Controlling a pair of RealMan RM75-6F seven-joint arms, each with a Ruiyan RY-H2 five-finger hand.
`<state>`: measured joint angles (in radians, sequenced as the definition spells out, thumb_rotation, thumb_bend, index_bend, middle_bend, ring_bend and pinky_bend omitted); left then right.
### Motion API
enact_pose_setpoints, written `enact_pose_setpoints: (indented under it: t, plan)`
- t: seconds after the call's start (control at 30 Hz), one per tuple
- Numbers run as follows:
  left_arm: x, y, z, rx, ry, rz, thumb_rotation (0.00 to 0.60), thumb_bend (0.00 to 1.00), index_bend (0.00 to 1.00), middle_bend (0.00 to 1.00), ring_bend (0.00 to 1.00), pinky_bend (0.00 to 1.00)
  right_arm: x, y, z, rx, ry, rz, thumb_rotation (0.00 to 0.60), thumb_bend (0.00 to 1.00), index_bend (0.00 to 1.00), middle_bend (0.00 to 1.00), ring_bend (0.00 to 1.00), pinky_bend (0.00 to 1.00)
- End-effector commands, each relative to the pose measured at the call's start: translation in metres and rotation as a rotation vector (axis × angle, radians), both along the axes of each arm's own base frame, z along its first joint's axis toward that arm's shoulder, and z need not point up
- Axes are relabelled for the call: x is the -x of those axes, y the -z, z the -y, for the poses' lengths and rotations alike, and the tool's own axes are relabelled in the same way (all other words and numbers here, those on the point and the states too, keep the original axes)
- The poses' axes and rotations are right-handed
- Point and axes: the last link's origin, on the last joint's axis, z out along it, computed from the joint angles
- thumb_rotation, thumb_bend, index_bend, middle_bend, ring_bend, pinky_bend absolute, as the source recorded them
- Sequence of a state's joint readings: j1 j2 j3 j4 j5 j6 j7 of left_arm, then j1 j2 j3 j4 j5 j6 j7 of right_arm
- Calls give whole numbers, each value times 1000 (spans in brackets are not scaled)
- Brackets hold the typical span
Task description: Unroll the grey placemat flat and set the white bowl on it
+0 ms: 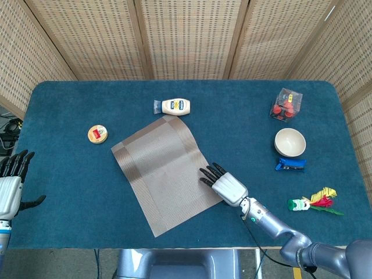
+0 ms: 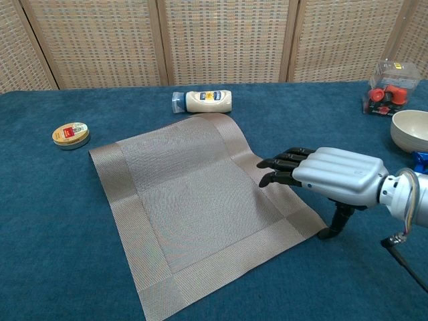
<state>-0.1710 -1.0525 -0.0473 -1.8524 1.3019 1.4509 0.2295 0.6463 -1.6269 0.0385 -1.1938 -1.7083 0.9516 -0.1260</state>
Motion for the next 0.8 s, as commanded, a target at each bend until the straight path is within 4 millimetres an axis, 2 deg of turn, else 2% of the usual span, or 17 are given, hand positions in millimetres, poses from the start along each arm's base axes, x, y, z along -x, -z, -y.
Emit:
enact_pose_setpoints:
  t: [0.03,0.23,0.4,0.5,0.63,0.8]
  plan:
    - [0,-1,0,0,1,2,600,0,0,0,0,0,-7,2,4,6,-3,1,600,0,193,0,0,0]
    - [0,-1,0,4,2,7,600,0,0,0,0,0,-11,6,7,3,1,-6,600,25,225,0,0,0]
    - [0,-1,0,9,3,10,600,0,0,0,0,0,-13,7,5,-21,-3,-6,600,328,289,0,0,0]
    - [0,-1,0,13,5,11,600,0,0,0,0,0,-14,6,4,-35,-10,-2,600,453,328,0,0,0]
    - [-1,-1,1,15,9,11,600,0,0,0,0,0,-12,3,3,-43,-19,-2,600,532,363,0,0,0]
    - [-1,0,1,21,14,9,600,0,0,0,0,0,-10,0,3,-46,-34,-15,600,566,405,0,0,0]
